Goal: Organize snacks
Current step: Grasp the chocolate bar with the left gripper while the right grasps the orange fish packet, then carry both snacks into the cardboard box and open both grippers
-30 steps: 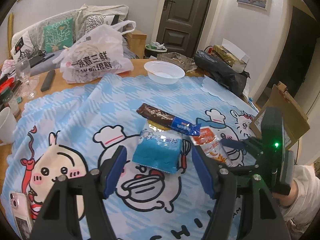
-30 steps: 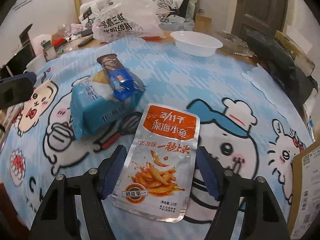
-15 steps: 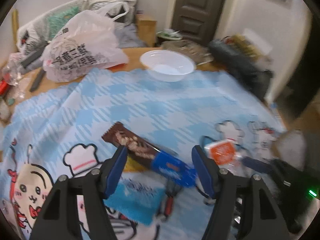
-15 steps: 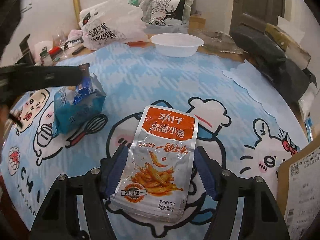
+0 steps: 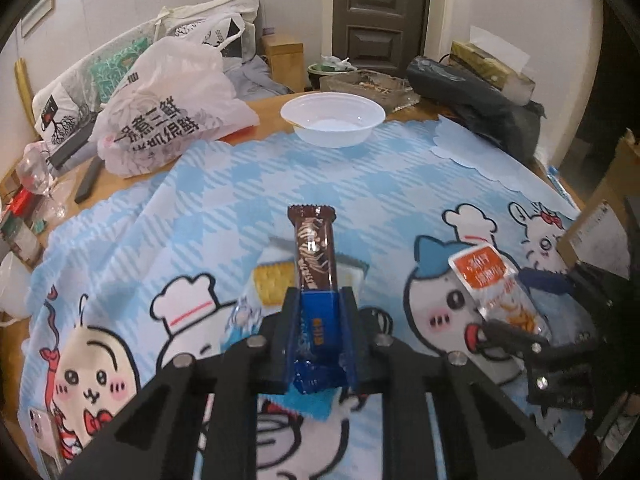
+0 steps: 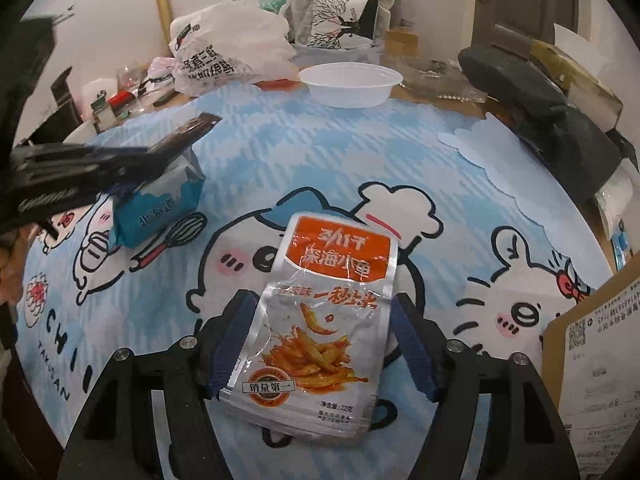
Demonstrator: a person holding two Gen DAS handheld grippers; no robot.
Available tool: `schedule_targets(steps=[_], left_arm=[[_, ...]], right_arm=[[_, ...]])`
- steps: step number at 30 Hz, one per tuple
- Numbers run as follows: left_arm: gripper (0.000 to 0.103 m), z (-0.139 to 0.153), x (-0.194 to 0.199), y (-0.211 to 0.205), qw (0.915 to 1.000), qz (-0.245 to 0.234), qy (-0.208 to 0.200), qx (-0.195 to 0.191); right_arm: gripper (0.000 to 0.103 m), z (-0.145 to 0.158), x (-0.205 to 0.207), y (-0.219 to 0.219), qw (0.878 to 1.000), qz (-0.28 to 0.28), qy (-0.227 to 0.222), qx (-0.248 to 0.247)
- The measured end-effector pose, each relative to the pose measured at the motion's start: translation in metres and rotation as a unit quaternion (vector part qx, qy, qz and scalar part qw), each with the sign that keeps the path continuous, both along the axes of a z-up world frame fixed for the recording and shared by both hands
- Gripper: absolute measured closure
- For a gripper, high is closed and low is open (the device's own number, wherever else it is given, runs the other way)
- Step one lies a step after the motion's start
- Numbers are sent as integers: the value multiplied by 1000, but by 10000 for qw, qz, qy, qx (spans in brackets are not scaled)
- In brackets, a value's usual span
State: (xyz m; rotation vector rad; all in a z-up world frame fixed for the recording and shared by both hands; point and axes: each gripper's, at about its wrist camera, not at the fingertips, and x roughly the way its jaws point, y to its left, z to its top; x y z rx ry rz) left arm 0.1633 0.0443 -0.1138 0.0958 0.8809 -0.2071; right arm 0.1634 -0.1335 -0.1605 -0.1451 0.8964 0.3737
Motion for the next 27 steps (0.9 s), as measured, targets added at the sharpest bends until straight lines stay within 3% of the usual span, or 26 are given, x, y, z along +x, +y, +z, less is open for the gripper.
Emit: schedule_targets(steps=[2,7,9,10,15,18,21,27], left_arm=[[86,0,-8,0,10000,-42,4,-9],[87,0,-20,-1,9996,-164,19,-215],[87,1,-24,-4,9994,-257,-12,-215],[87,1,-26,-6,9994,-287,-33,-201],[87,9,-33,-9,9985,-432,-129,-317],[87,19,-39,-10,9978,-492,-236,-382],[87,29,-49,-9,9974,-479,-336,-426],[87,67,-81,-13,9951,-559,-725,-363]], right_arm=[[27,0,-2,0,9999,-76,14,81],[25,-1,-2,11,9998,-208,18,22],[28,-3,-1,18,9994,-236,-19,-248],[36,-3,-1,20,9991,-253,-52,-343],[42,-1,-4,21,9987,-239,-171,-407],[43,15,-15,20,9995,-186,-215,-141],[43,38,-32,23,9984,-124,-543,-71],[43,59,-51,17,9970,-43,-717,290]])
